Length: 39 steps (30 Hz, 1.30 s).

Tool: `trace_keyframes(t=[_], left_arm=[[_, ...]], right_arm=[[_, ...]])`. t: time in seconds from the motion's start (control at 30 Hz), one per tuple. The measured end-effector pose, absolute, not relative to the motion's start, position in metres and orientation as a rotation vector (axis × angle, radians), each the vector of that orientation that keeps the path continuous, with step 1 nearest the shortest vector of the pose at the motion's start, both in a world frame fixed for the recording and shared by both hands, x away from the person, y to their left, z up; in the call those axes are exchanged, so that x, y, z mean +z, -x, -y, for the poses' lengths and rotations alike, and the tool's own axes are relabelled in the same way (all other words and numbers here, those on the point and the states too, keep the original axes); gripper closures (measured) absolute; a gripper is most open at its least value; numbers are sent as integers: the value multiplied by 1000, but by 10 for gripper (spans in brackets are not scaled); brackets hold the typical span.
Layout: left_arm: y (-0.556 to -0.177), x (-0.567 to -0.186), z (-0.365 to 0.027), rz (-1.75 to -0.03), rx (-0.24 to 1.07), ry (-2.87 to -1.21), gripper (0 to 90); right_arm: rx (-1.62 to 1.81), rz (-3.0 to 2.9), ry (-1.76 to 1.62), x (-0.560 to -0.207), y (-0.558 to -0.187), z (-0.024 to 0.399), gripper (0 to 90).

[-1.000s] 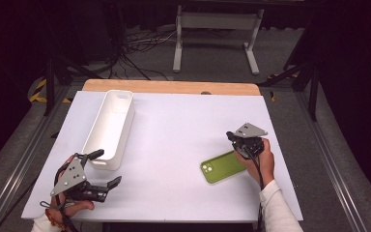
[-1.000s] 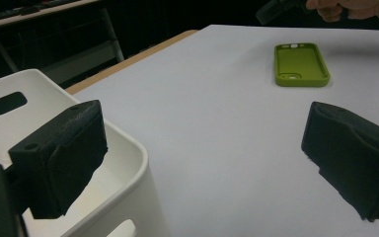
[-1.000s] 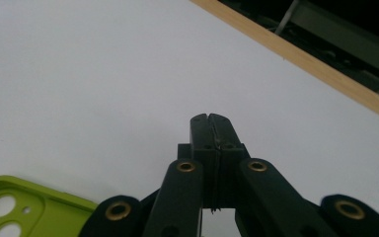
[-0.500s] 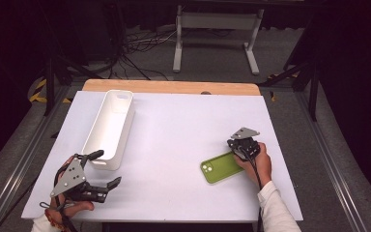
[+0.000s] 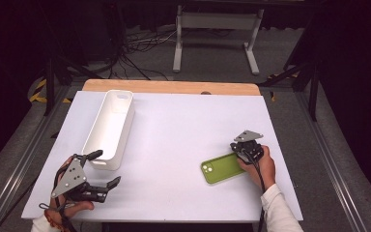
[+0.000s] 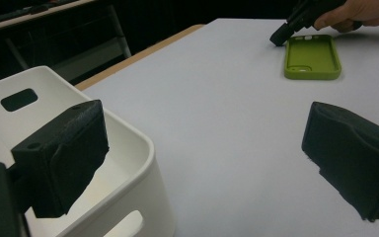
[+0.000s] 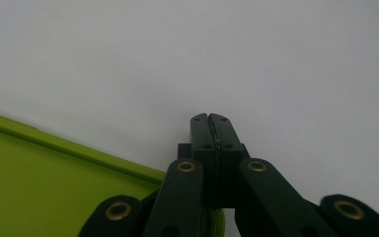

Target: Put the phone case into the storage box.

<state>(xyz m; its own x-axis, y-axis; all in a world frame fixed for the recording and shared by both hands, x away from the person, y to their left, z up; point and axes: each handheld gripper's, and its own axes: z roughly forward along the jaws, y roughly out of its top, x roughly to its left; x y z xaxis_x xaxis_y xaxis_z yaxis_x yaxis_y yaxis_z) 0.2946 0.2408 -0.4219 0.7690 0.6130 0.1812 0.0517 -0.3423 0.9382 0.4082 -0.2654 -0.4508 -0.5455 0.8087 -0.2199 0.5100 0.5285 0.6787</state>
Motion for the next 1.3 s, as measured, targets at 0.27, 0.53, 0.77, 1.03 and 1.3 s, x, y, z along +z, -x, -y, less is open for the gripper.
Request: trace_keyframes(t=[0.27, 0.53, 0.77, 1.03, 1.3], left_arm=[[-295, -422, -242, -513, 645, -1849, 50], [-294, -421, -242, -523, 662, -1845, 51], [-293, -421, -240, -524, 667, -1847, 53], [-295, -421, -240, -556, 678, -1843, 77], [-295, -421, -240, -584, 674, -1844, 84]], right_arm=[[722, -2274, -1060, -448, -395, 270, 900], [689, -2305, -1071, -445, -377, 272, 900], [677, -2336, -1060, -443, -359, 274, 890], [684, -2379, -1039, -442, -339, 270, 889], [702, -2418, -1008, -442, -322, 266, 883]])
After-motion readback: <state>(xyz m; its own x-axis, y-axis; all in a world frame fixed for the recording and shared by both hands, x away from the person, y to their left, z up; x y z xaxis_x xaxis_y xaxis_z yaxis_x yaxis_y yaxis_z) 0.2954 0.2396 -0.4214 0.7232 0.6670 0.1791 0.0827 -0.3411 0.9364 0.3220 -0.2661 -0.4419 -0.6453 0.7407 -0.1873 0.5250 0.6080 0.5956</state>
